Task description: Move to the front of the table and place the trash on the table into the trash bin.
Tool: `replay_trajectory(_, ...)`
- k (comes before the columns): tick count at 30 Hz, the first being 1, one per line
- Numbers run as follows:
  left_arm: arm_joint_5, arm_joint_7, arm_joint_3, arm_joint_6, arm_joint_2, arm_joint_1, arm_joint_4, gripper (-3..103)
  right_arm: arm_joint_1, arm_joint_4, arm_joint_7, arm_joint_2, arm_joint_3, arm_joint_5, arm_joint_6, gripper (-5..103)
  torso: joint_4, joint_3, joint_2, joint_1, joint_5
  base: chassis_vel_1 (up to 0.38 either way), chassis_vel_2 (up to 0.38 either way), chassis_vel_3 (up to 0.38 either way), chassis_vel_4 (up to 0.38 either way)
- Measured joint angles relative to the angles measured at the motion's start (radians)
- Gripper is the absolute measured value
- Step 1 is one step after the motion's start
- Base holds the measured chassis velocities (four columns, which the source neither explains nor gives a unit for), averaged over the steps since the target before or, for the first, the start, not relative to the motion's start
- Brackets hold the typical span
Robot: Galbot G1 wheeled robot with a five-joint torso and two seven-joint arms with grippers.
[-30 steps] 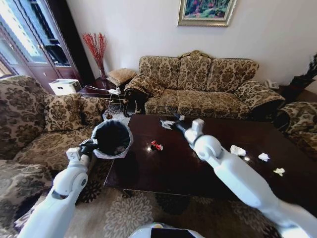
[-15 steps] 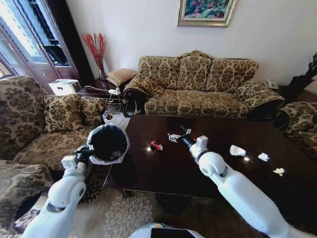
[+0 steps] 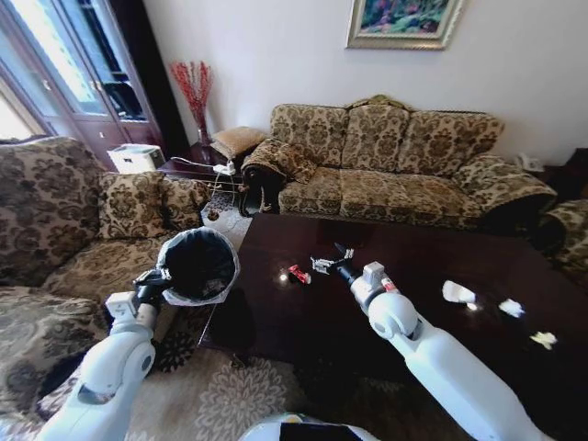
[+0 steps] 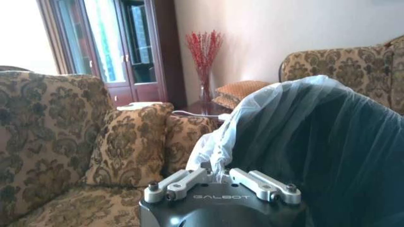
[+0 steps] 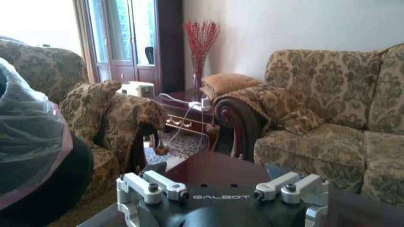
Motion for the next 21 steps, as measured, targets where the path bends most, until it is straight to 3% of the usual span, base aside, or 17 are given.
replay_trajectory(21,0.005,-0.003,-0.003,-0.022,-0.01,0.006,-0.016,0,0.034,-0.19,-0.033,0.06,-0.076,-0.043,-0.023,100,0.0002,0.0,0.0,0.0,0.0,-0.047,0.056,0.052,-0.042)
